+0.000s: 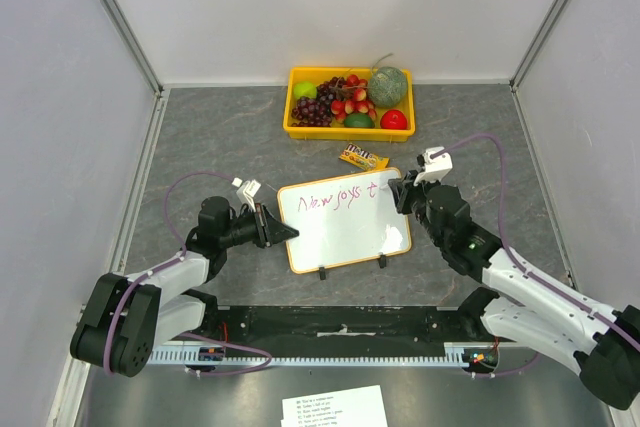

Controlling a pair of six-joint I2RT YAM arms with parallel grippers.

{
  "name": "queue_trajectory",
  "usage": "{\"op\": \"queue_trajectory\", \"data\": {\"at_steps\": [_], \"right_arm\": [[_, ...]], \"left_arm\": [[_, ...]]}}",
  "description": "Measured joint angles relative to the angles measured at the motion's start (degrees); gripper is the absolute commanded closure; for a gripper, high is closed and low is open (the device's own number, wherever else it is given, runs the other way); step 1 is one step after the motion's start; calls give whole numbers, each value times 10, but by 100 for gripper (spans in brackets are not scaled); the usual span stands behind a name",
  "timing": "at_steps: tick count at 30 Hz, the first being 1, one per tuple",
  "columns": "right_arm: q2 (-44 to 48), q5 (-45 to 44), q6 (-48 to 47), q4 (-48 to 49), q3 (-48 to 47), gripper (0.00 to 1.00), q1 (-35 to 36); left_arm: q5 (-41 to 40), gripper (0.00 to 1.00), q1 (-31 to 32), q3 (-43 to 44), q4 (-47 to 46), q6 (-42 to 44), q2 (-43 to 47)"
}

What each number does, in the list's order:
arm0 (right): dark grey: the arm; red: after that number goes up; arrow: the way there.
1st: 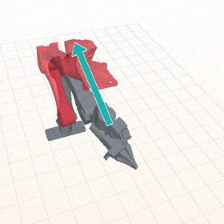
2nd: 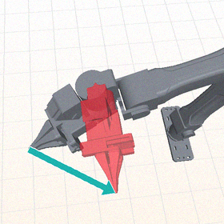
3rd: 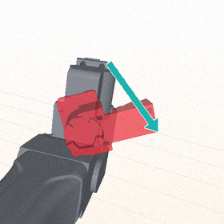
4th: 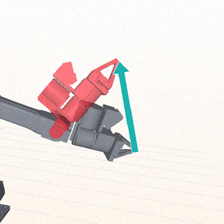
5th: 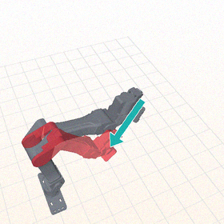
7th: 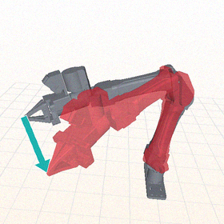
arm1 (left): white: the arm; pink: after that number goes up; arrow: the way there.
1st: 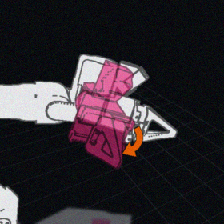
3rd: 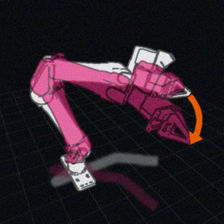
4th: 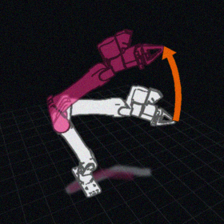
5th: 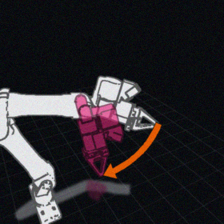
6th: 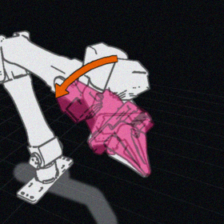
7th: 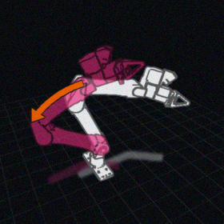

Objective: Write a sentence on the whiteboard

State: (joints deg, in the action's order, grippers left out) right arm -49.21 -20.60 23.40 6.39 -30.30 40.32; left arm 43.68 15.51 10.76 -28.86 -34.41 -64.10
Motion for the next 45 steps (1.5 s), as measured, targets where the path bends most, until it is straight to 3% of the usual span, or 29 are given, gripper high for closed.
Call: {"op": "queue_trajectory", "data": {"at_steps": [45], "right_arm": [[-2,-15,0,-12,5,100,1]], "left_arm": [[0,98,1,0,0,0,0]]}}
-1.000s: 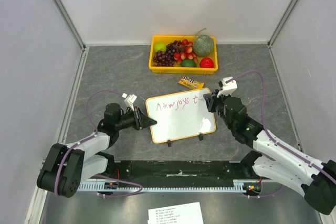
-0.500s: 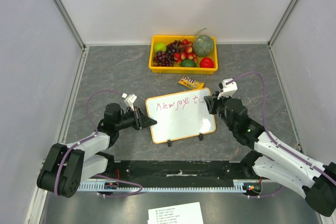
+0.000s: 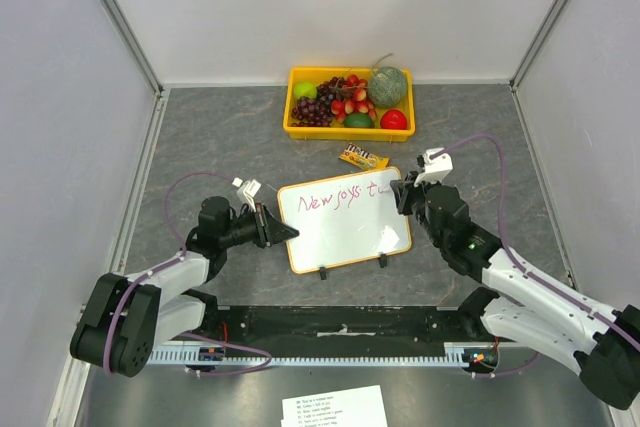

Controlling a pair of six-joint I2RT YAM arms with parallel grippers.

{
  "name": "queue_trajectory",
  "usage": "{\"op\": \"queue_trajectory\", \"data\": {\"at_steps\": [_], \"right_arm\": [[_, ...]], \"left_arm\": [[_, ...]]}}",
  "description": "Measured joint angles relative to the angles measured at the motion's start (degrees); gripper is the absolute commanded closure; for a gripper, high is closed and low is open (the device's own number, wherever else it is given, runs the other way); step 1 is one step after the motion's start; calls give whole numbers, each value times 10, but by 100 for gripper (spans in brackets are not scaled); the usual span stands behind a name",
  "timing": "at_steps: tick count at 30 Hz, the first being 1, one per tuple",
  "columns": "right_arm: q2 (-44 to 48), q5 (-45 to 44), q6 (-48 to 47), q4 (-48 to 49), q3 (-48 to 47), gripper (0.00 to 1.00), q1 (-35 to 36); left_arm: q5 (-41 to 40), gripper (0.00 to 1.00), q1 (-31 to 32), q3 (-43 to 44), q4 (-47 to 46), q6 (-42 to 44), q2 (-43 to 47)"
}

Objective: Write a sentence on the whiteboard

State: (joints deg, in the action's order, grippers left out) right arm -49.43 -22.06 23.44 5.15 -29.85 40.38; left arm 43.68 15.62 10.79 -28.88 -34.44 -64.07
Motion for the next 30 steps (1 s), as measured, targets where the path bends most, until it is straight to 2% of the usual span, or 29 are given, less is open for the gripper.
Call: {"op": "queue_trajectory", "data": {"at_steps": [21,30], "right_arm": [[-31,9,-4,14,-24,100,-1],[16,28,6,-11,-24,100,-1]], "left_arm": [[0,98,0,0,0,0,0],[-1,98,2,0,0,0,0]]}}
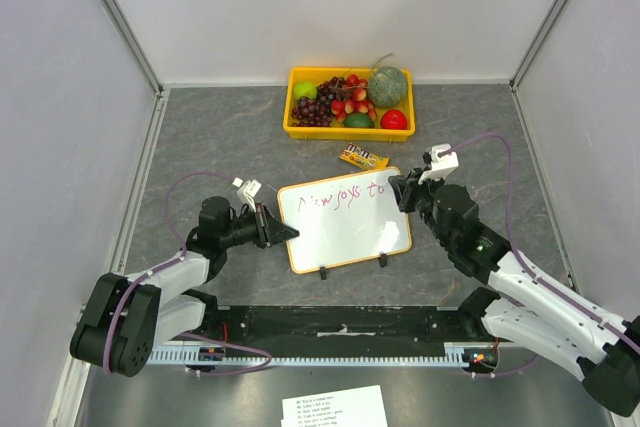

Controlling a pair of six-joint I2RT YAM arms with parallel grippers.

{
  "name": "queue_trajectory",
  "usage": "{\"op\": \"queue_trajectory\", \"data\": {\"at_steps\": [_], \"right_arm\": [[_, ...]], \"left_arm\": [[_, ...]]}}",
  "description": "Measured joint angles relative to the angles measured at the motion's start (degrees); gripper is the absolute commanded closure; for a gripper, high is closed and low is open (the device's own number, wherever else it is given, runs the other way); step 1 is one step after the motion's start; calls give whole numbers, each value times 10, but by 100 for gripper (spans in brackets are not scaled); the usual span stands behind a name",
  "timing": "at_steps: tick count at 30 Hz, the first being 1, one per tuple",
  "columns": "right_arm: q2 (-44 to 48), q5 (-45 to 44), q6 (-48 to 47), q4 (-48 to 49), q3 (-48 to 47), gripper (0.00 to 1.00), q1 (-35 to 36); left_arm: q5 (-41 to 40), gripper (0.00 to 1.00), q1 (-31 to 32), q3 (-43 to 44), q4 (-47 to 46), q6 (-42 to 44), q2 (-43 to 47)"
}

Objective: Write a sentence on the whiteboard

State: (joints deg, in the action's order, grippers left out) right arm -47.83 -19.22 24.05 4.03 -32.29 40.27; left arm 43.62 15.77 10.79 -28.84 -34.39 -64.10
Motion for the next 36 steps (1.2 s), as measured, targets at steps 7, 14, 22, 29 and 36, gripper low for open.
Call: {"op": "queue_trajectory", "data": {"at_steps": [7,14,22,29,36], "right_arm": [[15,62,0,7,0,100,-5],[14,172,13,31,0,100,-49],[27,300,42,59,12,100,-116],[27,379,53,76,23,100,-131],[19,478,58,133,49,100,-131]], "left_arm": [[-1,98,1,0,0,0,0],[-2,98,1,0,0,1,0],[-3,94,1,0,3,2,2],[-10,98,1,0,17,6,18],[-10,98,1,0,17,6,18]]}}
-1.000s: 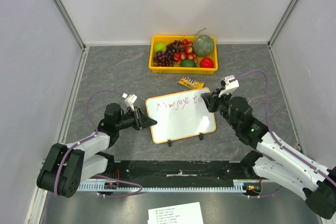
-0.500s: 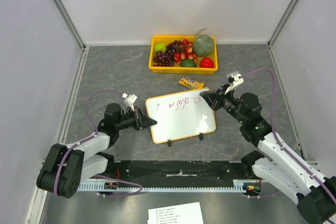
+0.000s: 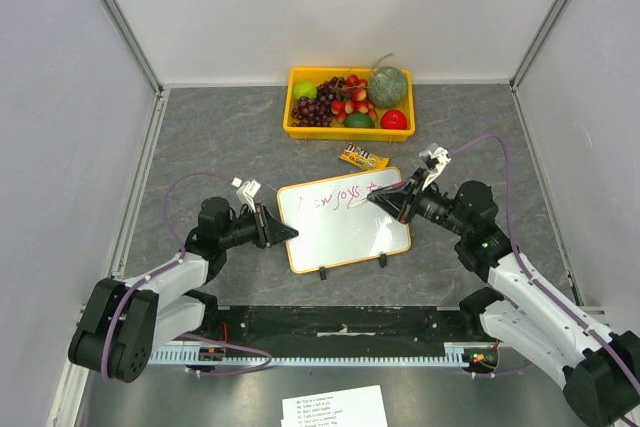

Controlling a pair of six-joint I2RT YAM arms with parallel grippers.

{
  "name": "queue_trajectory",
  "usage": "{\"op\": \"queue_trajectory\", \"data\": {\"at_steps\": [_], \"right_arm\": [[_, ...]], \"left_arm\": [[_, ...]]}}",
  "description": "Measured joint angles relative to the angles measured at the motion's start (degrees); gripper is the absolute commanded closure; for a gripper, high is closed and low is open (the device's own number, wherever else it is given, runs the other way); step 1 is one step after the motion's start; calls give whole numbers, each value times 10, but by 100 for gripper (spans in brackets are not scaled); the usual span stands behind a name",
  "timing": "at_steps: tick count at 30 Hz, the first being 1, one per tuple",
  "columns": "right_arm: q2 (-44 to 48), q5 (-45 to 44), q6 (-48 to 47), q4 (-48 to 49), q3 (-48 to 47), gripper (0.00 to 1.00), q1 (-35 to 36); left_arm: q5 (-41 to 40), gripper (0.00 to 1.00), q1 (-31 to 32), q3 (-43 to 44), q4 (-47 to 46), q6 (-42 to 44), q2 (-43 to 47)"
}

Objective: Write a sentence on the whiteboard

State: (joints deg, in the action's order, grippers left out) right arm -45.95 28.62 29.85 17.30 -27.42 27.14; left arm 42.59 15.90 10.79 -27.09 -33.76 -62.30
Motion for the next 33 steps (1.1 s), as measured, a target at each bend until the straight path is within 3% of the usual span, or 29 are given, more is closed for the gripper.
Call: {"op": "queue_trajectory", "data": {"at_steps": [9,19,28,33], "right_arm": [[-3,31,-5,21,2,100,0],[0,-40,-4,-18,2,100,0],[27,-50,-2,-22,23,100,0],[34,-90,-11,-34,24,100,38]], "left_arm": [[0,98,0,0,0,0,1],[0,98,0,0,0,0,1],[0,98,0,0,0,0,1],[0,98,0,0,0,0,1]]}}
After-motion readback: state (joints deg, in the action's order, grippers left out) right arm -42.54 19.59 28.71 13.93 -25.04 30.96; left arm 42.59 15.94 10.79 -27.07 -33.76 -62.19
